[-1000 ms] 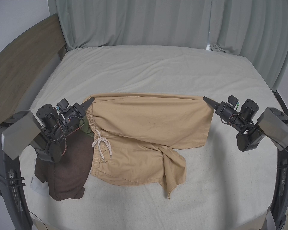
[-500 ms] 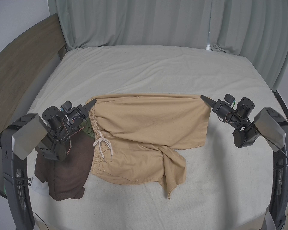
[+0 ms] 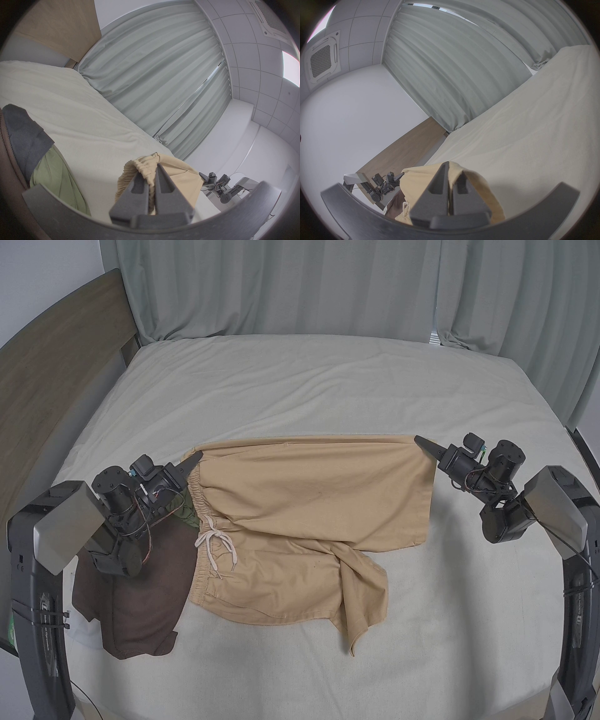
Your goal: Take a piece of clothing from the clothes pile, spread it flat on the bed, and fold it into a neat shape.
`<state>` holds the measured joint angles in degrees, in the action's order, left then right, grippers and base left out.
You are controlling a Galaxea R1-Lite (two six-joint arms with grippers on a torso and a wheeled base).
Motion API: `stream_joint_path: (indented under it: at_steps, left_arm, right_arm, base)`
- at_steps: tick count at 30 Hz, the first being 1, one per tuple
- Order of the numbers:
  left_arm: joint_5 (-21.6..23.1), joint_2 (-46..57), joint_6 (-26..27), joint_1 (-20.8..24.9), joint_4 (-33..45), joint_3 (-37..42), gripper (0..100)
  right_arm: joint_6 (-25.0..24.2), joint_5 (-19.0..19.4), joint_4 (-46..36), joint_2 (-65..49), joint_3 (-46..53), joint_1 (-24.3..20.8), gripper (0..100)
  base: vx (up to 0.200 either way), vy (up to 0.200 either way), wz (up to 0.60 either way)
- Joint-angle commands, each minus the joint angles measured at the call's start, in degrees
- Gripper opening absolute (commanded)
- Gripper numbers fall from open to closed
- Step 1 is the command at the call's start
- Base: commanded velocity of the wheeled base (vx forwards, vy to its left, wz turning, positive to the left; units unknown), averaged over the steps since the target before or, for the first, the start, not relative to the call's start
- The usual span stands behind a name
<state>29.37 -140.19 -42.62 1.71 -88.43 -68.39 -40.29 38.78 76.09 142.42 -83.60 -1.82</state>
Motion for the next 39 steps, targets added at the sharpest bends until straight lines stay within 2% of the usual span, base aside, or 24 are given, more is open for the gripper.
stream_joint_path:
  at_steps: [1, 3, 4, 9, 20, 26, 31, 32, 39]
  left_arm:
    - [0.0, -0.3, -0.1, 0.1, 0.2, -0.8, 100]
    - [0.1, -0.4, -0.1, 0.0, 0.7, -1.4, 100]
    - [0.2, -0.5, -0.2, 0.0, 0.8, -1.4, 100]
    - [-0.1, -0.3, -3.1, 0.5, 0.6, -0.4, 100]
    - [-0.4, 4.1, -3.0, 0.9, -0.1, 6.9, 100]
    - [0.3, 11.3, -1.8, 0.8, -0.1, 15.4, 100]
    - [0.6, 14.9, 2.5, 0.8, -0.1, 20.9, 100]
    - [1.6, 16.5, 4.5, 0.8, -0.1, 24.0, 100]
    - [3.2, 21.9, 6.7, 1.0, -0.1, 29.8, 100]
  right_arm:
    - [0.0, 0.0, -0.1, 0.8, -1.4, 0.0, 0]
    - [0.0, 0.0, -0.2, 0.8, -2.0, 0.0, 0]
    - [0.0, 0.0, -0.3, 0.8, -2.5, 0.0, 100]
    - [0.1, -1.1, -1.2, 1.2, -3.2, 0.1, 100]
    - [2.8, -1.2, -0.3, -1.9, 5.0, 0.4, 100]
    - [6.3, -1.2, 1.5, -8.1, 17.2, -0.2, 100]
    - [6.5, -1.1, 4.4, -12.0, 25.9, -0.7, 100]
    - [6.6, -1.1, 5.6, -13.8, 30.3, -1.3, 100]
    - [6.7, -1.1, 12.1, -17.8, 39.7, -2.8, 100]
  base:
    - [0.0, 0.0, 0.0]
    - [0.0, 0.0, 0.0]
    - [0.0, 0.0, 0.0]
    - [0.0, 0.0, 0.0]
    - [0.0, 0.0, 0.0]
    - [0.0, 0.0, 0.0]
    - [0.0, 0.0, 0.0]
    - [0.0, 0.0, 0.0]
    - [0.0, 0.0, 0.0]
